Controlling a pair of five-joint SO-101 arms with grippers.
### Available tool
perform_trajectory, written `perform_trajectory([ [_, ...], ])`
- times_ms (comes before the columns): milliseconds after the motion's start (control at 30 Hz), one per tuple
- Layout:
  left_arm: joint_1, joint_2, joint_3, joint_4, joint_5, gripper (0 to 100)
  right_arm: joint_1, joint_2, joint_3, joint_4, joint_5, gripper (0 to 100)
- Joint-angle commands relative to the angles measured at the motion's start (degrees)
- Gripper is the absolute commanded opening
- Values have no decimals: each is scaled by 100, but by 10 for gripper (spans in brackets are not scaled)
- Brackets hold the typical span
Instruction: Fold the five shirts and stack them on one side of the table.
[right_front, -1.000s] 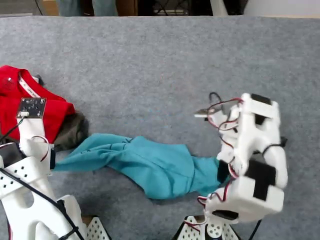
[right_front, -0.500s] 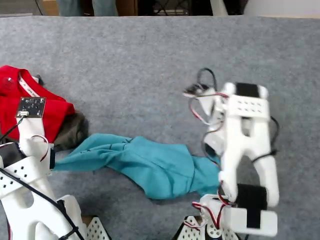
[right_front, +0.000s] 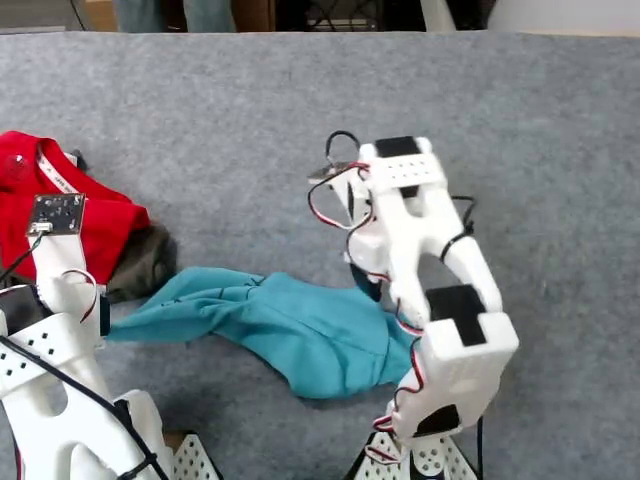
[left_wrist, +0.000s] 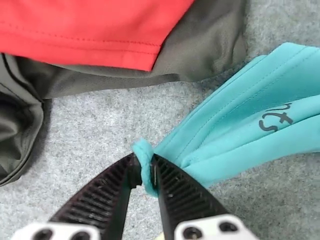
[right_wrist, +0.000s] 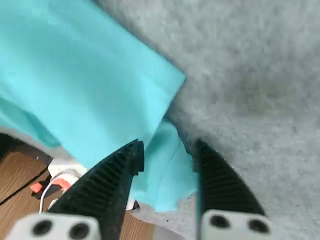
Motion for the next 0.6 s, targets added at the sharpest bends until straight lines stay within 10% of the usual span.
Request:
perform_trajectory([
  [0,4,-97,-224,0,62,29,-246,48,-233,-176,-202,249],
  [567,13,-97,-163,-167,62,30,-343,884,-224,-659,-387,174],
])
